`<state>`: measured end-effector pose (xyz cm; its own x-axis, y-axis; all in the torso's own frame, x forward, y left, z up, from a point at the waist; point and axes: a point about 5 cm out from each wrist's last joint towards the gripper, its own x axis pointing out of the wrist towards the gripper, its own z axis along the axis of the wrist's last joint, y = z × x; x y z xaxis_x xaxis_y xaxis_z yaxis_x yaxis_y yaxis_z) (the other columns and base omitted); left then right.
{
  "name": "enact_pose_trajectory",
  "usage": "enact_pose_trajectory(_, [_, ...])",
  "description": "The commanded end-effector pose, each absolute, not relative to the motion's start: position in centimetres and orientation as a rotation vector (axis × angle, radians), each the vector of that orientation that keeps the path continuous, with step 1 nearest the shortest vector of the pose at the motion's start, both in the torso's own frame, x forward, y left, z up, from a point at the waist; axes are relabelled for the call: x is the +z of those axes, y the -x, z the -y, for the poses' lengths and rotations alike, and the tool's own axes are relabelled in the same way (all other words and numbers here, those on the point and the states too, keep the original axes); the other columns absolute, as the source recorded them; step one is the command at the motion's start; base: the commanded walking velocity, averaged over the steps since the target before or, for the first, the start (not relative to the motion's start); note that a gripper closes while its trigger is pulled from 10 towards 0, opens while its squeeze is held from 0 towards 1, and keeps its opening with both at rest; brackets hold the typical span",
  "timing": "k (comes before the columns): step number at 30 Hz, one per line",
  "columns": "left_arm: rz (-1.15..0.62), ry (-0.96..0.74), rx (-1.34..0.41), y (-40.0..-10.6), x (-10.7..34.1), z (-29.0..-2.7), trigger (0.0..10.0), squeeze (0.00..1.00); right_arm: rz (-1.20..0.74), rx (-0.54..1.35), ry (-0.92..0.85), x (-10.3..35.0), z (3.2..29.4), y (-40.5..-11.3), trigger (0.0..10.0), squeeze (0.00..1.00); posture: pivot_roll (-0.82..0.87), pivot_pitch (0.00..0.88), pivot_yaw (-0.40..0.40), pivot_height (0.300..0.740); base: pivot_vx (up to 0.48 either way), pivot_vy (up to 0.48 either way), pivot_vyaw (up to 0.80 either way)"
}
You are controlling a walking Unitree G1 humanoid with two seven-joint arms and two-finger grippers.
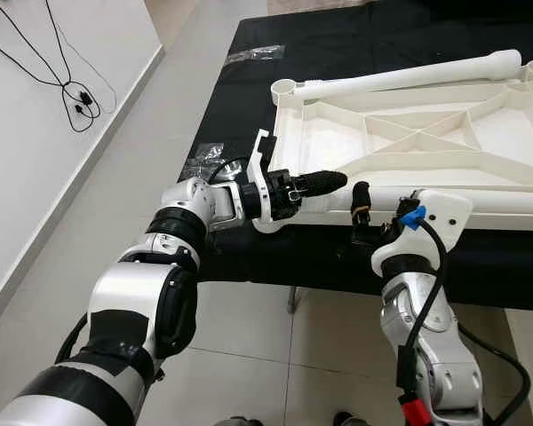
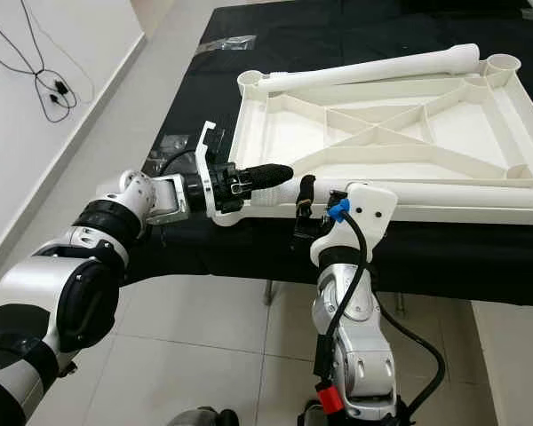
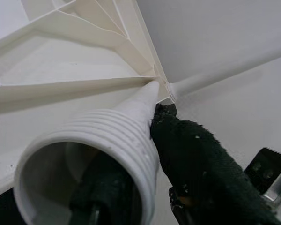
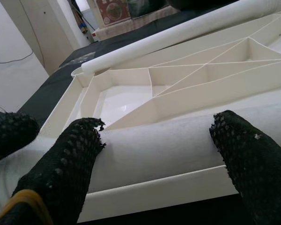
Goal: Building children table
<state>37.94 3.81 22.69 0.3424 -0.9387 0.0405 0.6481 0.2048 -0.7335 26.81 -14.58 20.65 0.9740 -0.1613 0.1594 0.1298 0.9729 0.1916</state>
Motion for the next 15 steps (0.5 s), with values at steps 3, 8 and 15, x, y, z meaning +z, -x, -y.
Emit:
enact_pose_trajectory(3, [-0.5,0.755,-1.115,-37.97,21.4,-4.76,0.0,0.0,0.164,-0.148,-0.205,20.6,14.37,-26.66,10.0,0.0,0.07,0.2,0.14,0.74,0.0,0.0,0.0])
enact_pose_trajectory(8, [-0.5,0.757,-1.121,-37.94,21.4,-5.02,0.0,0.0,0.16,-0.149,-0.205,20.52,14.37,-26.74,10.0,0.0,0.07,0.197,0.139,0.74,0.0,0.0,0.0])
enact_pose_trajectory(15, [-0.486,0.759,-1.138,-37.95,21.84,-5.34,0.0,0.0,0.16,-0.145,-0.204,20.42,14.36,-27.01,10.0,0.0,0.08,0.181,0.131,0.74,0.0,0.0,0.0])
